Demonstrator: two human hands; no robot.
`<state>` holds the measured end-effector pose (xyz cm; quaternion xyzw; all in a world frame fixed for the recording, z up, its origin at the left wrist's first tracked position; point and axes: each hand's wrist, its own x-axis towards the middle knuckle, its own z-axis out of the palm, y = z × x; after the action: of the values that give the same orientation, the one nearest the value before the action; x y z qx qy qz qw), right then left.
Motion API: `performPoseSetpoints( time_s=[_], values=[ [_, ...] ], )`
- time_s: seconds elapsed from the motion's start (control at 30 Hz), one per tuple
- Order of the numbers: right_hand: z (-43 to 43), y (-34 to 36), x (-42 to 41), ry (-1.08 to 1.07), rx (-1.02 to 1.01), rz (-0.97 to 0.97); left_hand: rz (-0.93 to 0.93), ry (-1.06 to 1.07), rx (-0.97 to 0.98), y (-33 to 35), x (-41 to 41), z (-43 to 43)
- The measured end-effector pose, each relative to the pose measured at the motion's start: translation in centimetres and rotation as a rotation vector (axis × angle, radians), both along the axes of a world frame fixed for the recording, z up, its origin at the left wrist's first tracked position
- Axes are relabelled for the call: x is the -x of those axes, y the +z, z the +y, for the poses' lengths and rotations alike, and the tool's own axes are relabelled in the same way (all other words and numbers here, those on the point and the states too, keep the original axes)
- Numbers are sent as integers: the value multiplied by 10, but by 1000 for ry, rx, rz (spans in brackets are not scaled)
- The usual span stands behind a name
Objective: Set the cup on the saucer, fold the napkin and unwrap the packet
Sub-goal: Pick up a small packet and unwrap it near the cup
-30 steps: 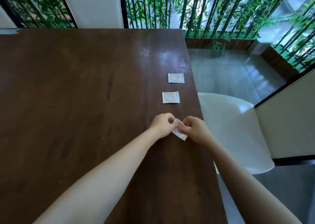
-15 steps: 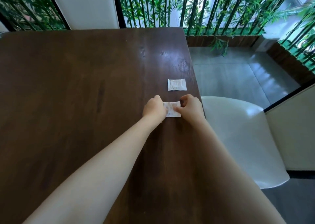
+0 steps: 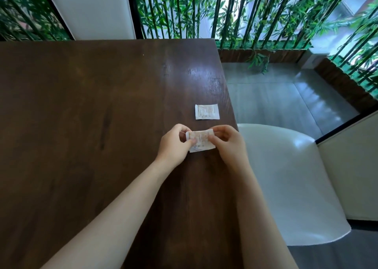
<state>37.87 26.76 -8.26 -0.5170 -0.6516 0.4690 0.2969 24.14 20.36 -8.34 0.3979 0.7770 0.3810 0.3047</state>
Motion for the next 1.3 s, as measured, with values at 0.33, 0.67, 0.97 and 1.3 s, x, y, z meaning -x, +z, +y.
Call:
performPoseSetpoints(
  time_s=[0.33,0.67,0.97,1.3],
  values=[
    [64,0,31,-232,-189,41,-62,45,-109,18,7,85],
    [76,-22,40,-201,-395,-169,96,12,-39,-5,22,103],
    [80,-13,36,-99,-215,-13,167,91,-193,-10,10,93],
    [79,-6,34,39,-79,285,75,131,-302,-10,8,63]
  ],
)
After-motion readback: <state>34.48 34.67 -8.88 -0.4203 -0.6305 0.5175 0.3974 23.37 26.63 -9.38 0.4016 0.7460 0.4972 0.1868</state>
